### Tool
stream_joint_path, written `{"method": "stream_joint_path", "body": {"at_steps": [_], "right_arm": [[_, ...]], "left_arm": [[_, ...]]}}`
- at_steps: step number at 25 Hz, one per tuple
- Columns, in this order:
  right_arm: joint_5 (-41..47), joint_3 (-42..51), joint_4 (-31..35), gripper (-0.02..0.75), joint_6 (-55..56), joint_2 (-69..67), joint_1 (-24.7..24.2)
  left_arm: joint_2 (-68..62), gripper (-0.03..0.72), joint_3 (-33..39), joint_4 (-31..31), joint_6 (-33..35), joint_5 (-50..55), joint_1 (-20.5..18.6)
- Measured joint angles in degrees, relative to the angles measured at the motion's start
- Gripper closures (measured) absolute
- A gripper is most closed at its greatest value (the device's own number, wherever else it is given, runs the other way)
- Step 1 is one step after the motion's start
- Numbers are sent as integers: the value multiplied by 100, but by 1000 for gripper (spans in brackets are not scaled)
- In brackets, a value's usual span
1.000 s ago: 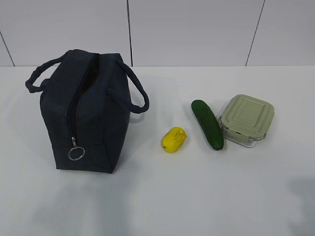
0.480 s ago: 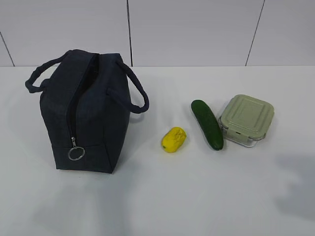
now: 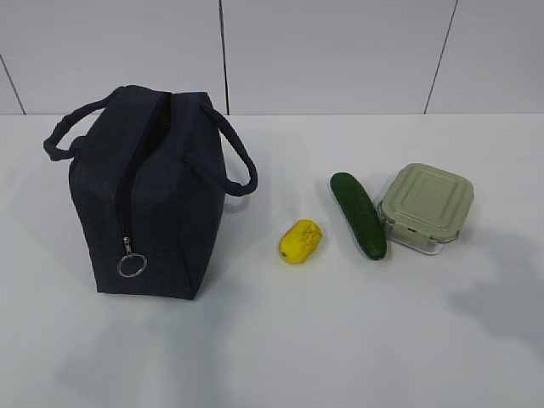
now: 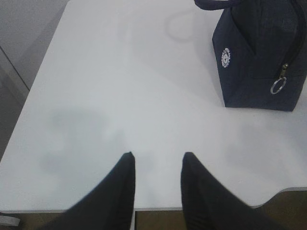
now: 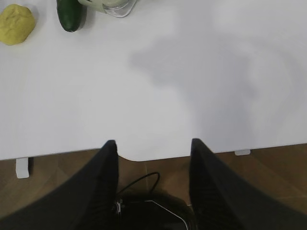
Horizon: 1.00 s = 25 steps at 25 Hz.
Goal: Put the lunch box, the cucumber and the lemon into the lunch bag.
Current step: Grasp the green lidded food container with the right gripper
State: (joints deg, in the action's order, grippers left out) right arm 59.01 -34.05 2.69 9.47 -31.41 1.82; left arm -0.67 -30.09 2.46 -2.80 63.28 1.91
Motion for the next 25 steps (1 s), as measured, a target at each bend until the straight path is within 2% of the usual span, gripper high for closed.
{"method": "stream_joint_path", "body": {"at_steps": [14,25], "right_arm": [[-1465,-110,414,374,16,-2187,0],[-1715,-1210,611,374,-44,-3813,0]], "left_arm": [[0,452,0,0,0,0,0],[0,452,0,0,0,0,0]]}}
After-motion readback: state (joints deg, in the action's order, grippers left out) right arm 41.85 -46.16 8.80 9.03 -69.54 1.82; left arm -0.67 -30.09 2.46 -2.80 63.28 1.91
